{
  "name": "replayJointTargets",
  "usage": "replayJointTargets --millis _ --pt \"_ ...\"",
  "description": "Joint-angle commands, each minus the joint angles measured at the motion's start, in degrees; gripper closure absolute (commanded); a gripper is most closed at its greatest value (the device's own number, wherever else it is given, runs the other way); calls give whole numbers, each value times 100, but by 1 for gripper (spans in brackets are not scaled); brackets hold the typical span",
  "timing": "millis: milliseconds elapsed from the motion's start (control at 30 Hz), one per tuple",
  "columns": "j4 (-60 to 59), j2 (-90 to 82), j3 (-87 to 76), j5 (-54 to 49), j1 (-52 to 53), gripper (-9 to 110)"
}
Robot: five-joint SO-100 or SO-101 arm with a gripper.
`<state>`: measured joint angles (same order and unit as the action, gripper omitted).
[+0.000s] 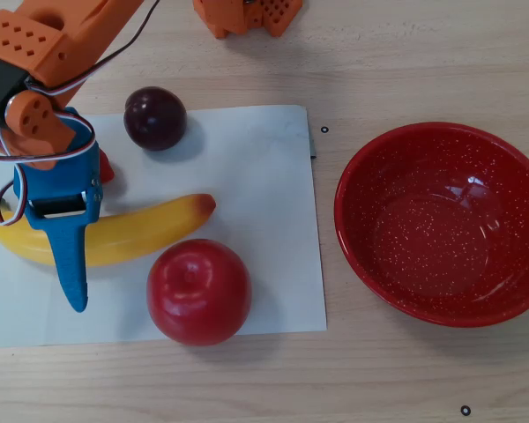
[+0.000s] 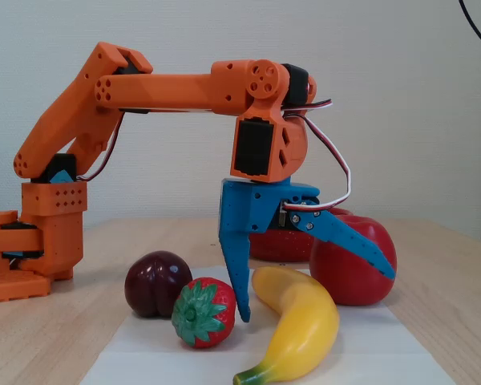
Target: Grasp the banana and put it in the red bowl
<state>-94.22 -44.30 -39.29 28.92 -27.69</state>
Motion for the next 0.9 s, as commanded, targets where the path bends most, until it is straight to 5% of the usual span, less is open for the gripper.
replayJointTargets --millis 0,567,867 --pt "44 -316 580 18 -132 42" --pt "-18 -167 949 -44 -105 100" --pt "44 -580 800 -431 -9 101"
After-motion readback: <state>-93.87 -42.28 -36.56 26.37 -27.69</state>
